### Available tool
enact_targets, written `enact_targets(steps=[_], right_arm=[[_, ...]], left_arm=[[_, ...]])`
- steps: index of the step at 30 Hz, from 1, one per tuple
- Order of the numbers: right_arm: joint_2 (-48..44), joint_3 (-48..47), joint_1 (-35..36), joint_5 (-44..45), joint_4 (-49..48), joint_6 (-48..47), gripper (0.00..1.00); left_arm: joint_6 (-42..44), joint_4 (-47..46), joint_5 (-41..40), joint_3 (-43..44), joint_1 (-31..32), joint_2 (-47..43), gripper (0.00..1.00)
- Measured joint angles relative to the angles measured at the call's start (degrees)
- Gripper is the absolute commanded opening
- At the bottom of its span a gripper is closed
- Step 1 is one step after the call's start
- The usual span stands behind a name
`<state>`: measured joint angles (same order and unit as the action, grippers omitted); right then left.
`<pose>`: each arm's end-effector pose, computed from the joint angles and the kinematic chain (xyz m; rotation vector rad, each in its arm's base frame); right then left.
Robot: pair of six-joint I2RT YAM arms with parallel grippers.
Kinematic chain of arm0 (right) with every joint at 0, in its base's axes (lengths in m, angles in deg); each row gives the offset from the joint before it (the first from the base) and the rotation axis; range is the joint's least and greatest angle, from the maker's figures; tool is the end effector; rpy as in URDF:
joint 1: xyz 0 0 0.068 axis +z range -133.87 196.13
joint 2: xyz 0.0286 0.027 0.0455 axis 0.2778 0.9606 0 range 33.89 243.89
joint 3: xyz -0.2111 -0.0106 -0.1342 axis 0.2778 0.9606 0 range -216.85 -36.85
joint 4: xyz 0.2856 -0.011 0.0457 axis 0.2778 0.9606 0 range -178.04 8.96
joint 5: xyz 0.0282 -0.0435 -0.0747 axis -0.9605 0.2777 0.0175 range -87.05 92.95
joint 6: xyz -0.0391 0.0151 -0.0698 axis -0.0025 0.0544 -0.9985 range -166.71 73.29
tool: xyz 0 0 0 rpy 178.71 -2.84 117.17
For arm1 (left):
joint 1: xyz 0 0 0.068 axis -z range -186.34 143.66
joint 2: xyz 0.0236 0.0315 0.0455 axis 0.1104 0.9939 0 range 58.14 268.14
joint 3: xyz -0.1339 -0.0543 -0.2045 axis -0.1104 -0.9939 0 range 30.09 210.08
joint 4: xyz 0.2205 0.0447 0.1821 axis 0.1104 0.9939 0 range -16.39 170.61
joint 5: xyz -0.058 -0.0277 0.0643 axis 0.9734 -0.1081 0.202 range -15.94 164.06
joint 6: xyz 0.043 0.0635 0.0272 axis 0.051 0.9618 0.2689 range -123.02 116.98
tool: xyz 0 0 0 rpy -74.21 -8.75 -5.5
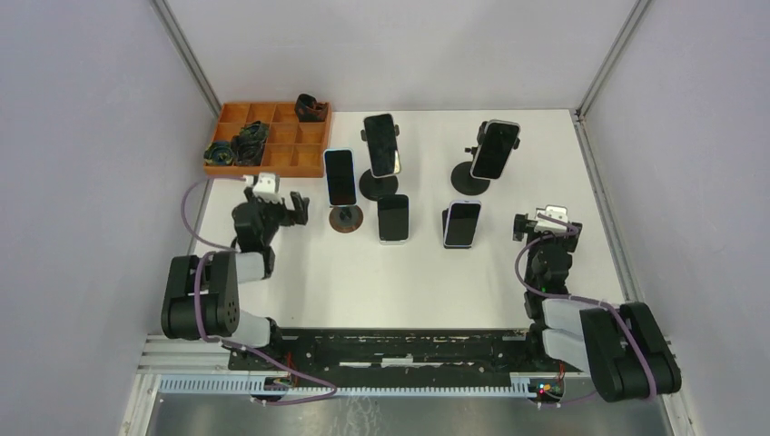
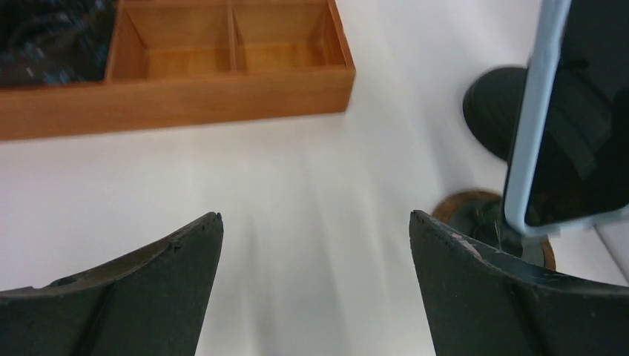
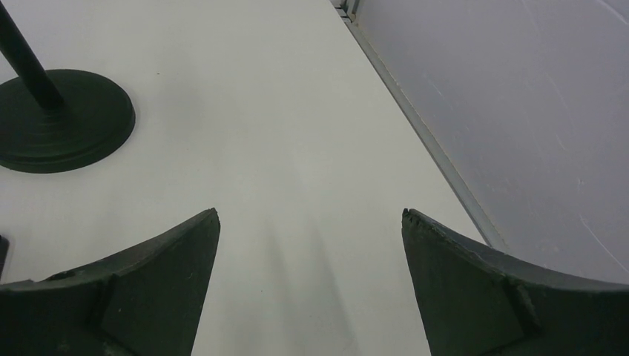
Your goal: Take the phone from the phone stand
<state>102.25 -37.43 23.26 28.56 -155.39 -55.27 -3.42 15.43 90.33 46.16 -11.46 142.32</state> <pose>0.2303 -0.0021 0.1046 0.1348 1.5841 -0.3717 0.2938 0.0064 0.0960 0.1240 1.7364 -0.1870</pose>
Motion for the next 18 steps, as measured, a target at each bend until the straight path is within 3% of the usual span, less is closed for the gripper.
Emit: enact_targets(steps=[6,10,15,18], right_arm=[[-11.3,-0.2,0.3,0.4,11.7,5.9,0.98],[-16.8,-2.9,0.3,-0.2,22.7,12.0,0.98],[-18.5,-10.7,0.2,-1.9,37.4,22.8,0.98],[-18.3,-15.5,0.2,-8.1,44.9,27.4,0.98]], left_arm=[[2.9,30.2,2.7,25.6,-0.7,-2.6,1.0],[6.8,48.9,7.0,38.3,-1.0,-2.3,1.0],[12.0,67.6,16.0,49.8,-1.2,2.3,1.0],[14.2,75.3,21.9,52.1,-1.2,5.2,1.0]])
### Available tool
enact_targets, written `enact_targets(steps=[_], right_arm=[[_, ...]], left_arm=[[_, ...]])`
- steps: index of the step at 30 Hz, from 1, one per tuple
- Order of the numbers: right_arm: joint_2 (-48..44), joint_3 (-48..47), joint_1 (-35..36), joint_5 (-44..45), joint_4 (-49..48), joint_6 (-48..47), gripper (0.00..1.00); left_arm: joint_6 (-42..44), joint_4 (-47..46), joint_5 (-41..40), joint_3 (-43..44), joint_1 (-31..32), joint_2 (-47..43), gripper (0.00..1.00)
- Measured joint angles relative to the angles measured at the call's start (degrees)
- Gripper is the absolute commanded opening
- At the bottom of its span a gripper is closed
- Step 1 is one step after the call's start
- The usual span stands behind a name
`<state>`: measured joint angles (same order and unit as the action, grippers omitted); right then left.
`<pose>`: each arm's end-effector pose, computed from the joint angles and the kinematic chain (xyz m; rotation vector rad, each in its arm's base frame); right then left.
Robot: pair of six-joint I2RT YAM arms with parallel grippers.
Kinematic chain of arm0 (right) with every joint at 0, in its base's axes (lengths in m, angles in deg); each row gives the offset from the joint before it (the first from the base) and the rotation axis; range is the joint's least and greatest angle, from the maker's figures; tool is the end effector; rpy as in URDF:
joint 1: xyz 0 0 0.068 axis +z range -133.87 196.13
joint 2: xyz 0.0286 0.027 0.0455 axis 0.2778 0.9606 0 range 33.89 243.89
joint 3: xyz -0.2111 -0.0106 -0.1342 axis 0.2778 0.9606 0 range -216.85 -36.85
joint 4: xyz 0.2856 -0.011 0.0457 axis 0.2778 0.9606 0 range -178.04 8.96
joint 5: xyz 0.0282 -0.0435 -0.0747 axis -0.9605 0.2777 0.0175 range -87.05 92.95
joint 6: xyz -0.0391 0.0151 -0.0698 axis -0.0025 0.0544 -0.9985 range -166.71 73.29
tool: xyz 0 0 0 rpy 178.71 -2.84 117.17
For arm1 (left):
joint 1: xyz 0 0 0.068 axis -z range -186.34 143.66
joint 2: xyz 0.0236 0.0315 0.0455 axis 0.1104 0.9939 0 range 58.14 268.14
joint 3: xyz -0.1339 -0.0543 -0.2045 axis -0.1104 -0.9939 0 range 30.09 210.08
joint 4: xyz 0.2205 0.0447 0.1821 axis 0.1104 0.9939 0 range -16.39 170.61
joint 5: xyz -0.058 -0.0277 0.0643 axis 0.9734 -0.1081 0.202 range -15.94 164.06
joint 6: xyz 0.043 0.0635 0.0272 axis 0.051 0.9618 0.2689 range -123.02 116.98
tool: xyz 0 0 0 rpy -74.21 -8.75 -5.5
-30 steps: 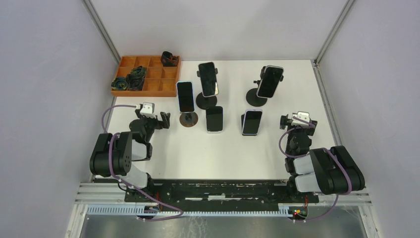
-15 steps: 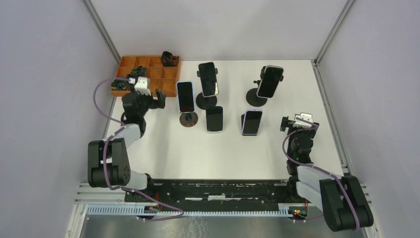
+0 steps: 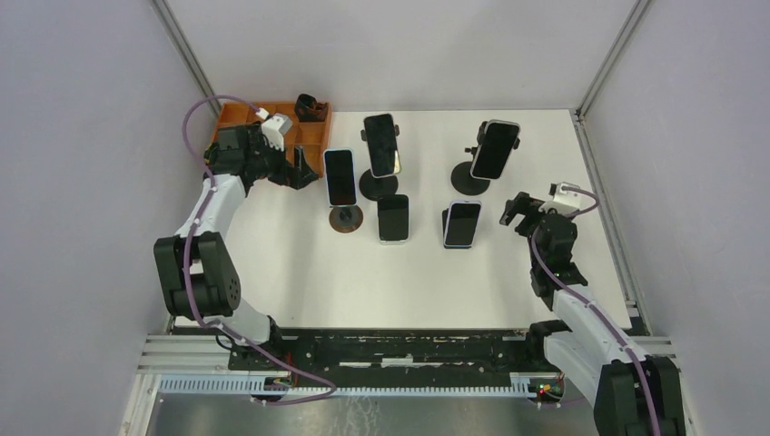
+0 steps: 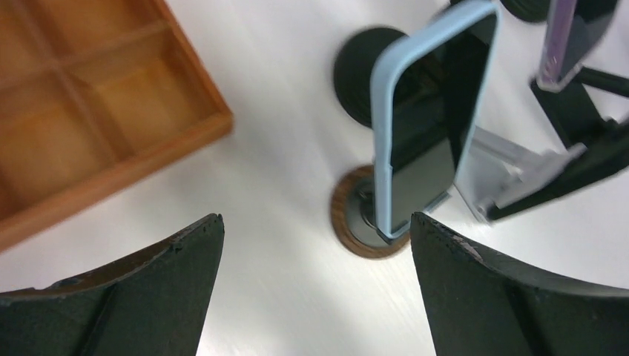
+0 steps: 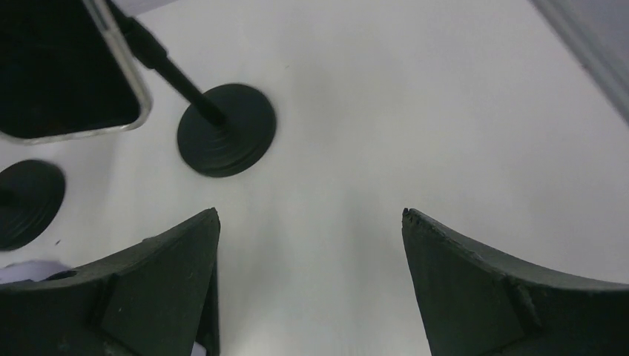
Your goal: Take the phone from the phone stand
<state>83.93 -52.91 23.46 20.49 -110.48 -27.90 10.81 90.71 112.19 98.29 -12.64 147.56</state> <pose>0.2657 0.0126 0.1659 0.3941 1.7186 0.0601 0.3993 0.0002 0.2304 0.4878 2.0693 -0.5360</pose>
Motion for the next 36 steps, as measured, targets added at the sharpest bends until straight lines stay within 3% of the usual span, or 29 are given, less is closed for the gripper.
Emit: enact_targets(steps=[7,14,23,30,36], right_arm=[[-0.9,-1.6,1.3,-11.8,8.6,3.0,0.98],[-7.3,-1.4,3.2,-16.3,12.8,1.9,0.98],[-8.3,-4.5,5.2,-21.9,16.0,0.6,0.98],[-6.9,-7.2,7.3,-26.1,15.7,0.4,0.98],[-4.1,-9.5,10.0,-28.7,15.6,0.3,0.98]], left_arm=[[2.8,8.0,9.7,0.0,0.4,5.7,1.0],[4.3,10.1,14.5,3.0,2.8,13.4,1.0],[6.2,10.3,18.7,7.8,3.7,20.6,0.96],[8.4,10.9,22.1,9.3,4.0,22.4,0.72],[14.1,17.9,27.1,14.8,4.2,26.5,0.47]])
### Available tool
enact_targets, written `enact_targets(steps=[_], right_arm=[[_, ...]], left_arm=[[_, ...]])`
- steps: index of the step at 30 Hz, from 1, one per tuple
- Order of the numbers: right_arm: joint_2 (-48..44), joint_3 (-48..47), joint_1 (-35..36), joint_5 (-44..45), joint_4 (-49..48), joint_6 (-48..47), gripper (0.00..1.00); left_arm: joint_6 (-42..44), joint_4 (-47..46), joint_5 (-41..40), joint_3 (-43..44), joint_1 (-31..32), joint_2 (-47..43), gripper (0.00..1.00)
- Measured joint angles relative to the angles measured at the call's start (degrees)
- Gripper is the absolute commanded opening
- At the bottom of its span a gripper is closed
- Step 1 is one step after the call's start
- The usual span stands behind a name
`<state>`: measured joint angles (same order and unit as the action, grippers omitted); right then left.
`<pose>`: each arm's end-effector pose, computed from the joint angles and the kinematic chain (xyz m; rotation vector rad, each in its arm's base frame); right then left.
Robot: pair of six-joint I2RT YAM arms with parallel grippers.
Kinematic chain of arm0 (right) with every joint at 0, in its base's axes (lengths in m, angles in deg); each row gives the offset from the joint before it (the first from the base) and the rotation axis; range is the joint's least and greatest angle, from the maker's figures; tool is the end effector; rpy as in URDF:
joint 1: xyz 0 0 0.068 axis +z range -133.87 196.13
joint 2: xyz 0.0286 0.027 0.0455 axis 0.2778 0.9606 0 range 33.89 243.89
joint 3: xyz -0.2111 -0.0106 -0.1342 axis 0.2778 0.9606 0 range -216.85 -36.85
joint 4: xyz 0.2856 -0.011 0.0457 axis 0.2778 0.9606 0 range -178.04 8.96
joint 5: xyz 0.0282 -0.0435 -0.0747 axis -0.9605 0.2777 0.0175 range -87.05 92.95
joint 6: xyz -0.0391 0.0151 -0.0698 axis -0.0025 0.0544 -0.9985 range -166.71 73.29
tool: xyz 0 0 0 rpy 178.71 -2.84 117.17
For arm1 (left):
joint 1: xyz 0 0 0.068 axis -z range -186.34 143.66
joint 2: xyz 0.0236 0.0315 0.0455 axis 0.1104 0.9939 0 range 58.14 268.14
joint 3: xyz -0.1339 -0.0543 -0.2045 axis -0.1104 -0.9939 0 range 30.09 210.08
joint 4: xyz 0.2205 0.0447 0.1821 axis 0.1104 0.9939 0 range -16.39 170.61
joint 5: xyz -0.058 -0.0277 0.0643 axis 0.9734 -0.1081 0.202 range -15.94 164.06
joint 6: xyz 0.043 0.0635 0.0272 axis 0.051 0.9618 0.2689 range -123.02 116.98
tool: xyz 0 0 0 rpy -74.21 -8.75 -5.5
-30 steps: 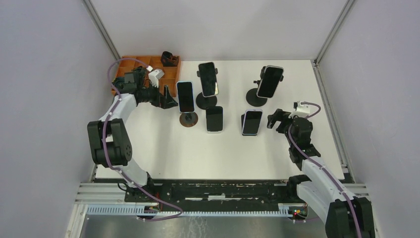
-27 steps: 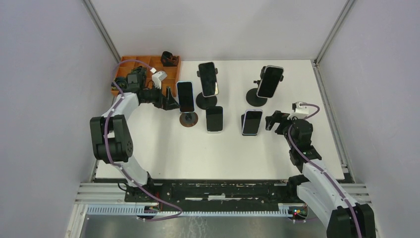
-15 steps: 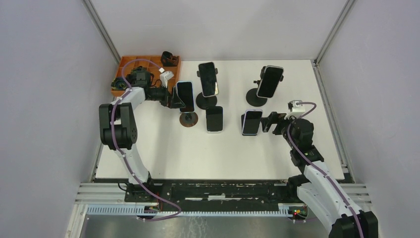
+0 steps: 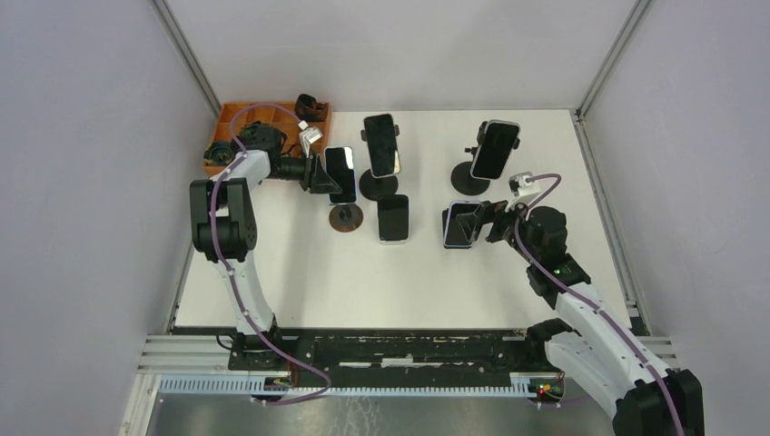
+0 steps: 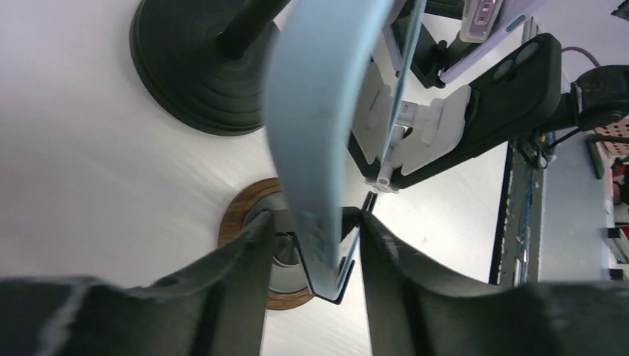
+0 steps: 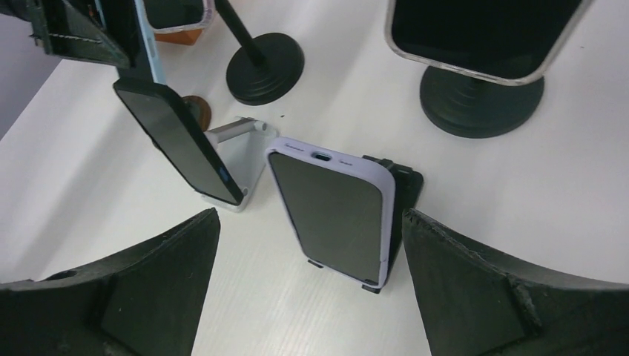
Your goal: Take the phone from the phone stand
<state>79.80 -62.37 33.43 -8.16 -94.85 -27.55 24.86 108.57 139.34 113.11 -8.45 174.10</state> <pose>0.2539 0.0932 0.2132 -0.1112 1.8448 0.6239 0.4295 -0.0483 0.1351 0.7594 2.0850 -1.2510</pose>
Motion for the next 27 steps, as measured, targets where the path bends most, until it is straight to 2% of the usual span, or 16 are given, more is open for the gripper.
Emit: enact_targets(steps=[6,9,13,16,23,27], right_arm=[[2.0,-1.6,3.3,-0.9,-0.6,0.0,0.97],[3.6,-2.6,5.0,-0.9,-1.3,0.0,0.94],[5.6,-4.4,7.8,-0.9,-2.4,0.1,0.9],[7.3,-5.4,10.4,-1.1,-3.5,0.3,0.89],[13.9,-9.5,19.2,-2.7,-7.2,1.6,0.86],[20.7,-14.9,23.5,-5.1,-9.3,1.8,0.85]], left_arm=[[5.2,6.9,3.1,2.9,0.0,1.6,0.14],[6.1,8.7,4.3,2.9,0.3,1.5,0.02],[8.3,10.2,4.0,2.8,0.4,0.9,0.02],[12.9,14.0,3.3,2.8,0.4,-0.4,0.02],[30.3,36.0,-2.6,2.8,0.2,-6.8,0.02],[32.7,42.0,-3.8,1.3,0.2,-14.0,0.02]])
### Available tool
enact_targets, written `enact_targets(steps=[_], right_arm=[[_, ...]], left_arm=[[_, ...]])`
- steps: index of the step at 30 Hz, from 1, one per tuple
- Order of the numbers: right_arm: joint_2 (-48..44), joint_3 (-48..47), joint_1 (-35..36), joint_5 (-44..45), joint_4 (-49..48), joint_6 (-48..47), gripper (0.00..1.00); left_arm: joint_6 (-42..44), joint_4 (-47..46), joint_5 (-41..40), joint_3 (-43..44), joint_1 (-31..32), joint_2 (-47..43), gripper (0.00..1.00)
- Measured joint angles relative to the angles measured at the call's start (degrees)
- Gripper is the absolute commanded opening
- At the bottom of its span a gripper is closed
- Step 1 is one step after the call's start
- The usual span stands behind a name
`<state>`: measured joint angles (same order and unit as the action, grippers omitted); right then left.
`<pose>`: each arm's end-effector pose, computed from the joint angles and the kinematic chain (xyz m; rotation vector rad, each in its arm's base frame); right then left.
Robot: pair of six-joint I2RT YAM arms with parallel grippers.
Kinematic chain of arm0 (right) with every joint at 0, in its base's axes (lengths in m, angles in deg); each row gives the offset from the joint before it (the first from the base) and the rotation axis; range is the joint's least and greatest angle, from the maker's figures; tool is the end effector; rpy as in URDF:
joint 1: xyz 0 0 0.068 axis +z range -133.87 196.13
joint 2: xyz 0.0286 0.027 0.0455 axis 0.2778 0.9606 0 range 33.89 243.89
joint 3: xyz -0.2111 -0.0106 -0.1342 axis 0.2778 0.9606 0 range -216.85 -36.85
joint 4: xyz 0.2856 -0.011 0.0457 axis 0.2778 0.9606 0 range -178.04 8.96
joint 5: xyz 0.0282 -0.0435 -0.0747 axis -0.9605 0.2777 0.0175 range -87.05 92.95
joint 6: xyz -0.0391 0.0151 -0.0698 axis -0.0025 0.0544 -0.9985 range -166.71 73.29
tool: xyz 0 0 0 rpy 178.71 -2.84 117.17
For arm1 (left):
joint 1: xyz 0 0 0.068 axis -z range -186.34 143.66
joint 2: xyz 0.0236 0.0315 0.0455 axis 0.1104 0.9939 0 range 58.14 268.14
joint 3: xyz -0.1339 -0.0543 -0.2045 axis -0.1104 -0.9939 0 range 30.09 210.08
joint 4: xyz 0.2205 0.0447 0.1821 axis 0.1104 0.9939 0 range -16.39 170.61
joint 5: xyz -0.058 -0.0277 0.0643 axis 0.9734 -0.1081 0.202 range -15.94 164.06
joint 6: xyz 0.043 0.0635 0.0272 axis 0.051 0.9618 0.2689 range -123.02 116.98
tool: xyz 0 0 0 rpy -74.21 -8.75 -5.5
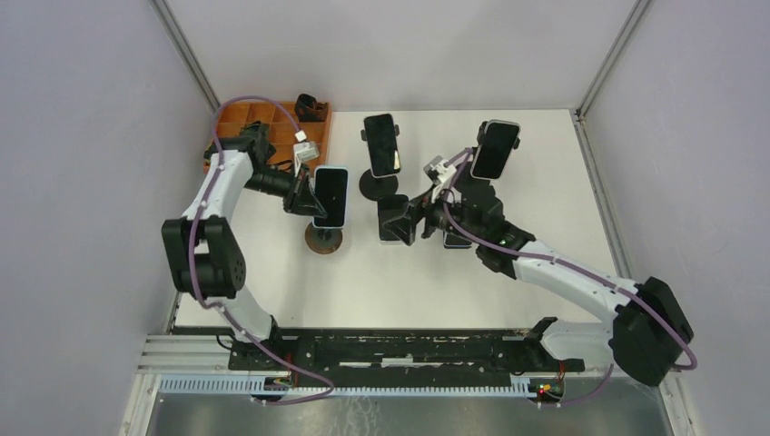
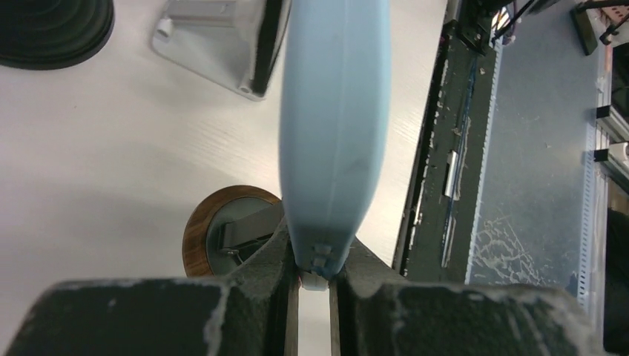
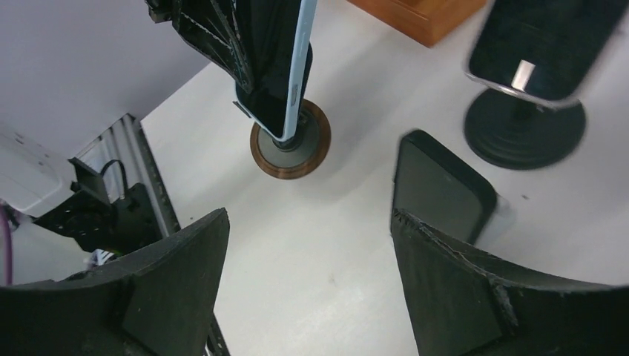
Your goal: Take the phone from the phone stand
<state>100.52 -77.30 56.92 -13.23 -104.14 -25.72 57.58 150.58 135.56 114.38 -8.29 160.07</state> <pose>0.2424 0.2350 0.2422 -0.5332 1.7780 1.0176 0.3429 -0.0504 0.2157 1.1044 2.0814 -1.2470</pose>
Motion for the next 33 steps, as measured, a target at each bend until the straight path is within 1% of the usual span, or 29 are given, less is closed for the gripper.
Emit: enact_targets(steps=[5,9,12,16,18,23,28,29,30,31,33], right_arm=[[10.0,-8.7,4.3,-4.2,-3.8,1.1,0.82],[15.5,-13.2,8.0,-7.0,-7.5,2.9,0.79],[18.8,-15.4,10.1,-9.1,-10.6,4.8,0.75],[20.7,-15.6,11.2,-11.1,-14.3,7.5,0.68],[21.0,-15.6,11.3,-11.9,-16.2,9.0,0.61],[21.1,-15.5,11.4,-13.8,-20.7,11.6,0.31],[20.7,-13.6,11.7,-16.4,-25.6,13.3,0.09],[20.6,-12.9,11.7,-17.2,-26.9,13.4,0.04],[20.2,-12.5,11.7,-17.5,-27.3,13.7,0.0],[20.0,-12.2,11.7,-17.5,-27.7,14.0,0.0],[19.5,-11.7,11.7,-17.5,-28.2,14.7,0.0]], left_arm=[[-0.1,3.6,0.1,-3.2,0.1,-13.9,0.02],[-0.7,5.6,0.2,-4.7,0.5,-22.8,0.02],[-2.2,6.6,0.6,-5.3,1.4,-26.4,0.02],[-4.3,7.0,0.6,-6.4,4.0,-28.2,0.02],[-5.3,7.1,0.6,-6.7,5.1,-28.5,0.02],[-7.4,7.1,1.0,-6.7,6.7,-29.5,0.02],[-8.6,7.8,1.6,-6.7,7.0,-30.2,0.02],[-9.0,8.3,1.9,-6.7,7.2,-30.2,0.04],[-9.1,8.7,2.1,-6.7,7.4,-30.2,0.14],[-9.2,8.8,2.2,-6.6,7.6,-30.3,0.34],[-9.2,8.9,2.3,-6.4,7.9,-30.4,0.77]])
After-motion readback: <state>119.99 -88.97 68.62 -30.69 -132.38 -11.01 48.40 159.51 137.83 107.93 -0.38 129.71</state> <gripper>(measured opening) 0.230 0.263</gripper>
